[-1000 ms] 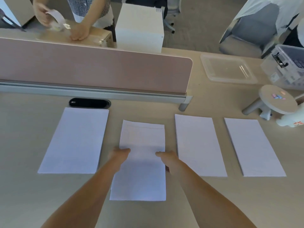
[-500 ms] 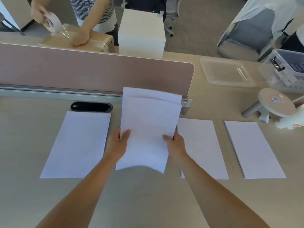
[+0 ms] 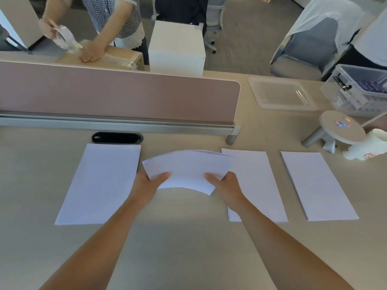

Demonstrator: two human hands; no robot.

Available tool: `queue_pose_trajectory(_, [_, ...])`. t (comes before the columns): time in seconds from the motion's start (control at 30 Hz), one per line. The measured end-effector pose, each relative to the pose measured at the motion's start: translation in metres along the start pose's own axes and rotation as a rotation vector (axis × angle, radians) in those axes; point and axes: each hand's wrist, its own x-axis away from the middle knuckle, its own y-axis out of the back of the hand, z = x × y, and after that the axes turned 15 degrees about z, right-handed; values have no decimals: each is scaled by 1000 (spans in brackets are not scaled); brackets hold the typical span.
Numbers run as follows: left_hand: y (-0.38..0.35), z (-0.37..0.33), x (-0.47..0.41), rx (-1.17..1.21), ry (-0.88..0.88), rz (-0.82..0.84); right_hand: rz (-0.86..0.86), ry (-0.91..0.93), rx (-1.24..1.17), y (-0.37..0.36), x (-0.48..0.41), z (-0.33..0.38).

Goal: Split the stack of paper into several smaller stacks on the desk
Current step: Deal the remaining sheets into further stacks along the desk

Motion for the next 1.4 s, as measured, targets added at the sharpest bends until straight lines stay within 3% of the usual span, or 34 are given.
queue_pose_trajectory(0.23, [-9,-27,13,-103,-35,32,-3,69,50,2,16,23])
queue_pose_trajectory(0.47, [-71,-68,2,-49,-142,158,-112,149,31,61,62,53])
queue_pose_trajectory(0.87, [-287,-137,39,-36,-263,347,-340,191,-75,253,194,31])
queue_pose_trajectory(1.23, [-511,-169,96,-6,-230,460,-523,254,-169,434,324,-16])
queue_pose_trajectory(1.4, [-560,-186,91,16,-154,518,-535,100,-195,483,349,-25])
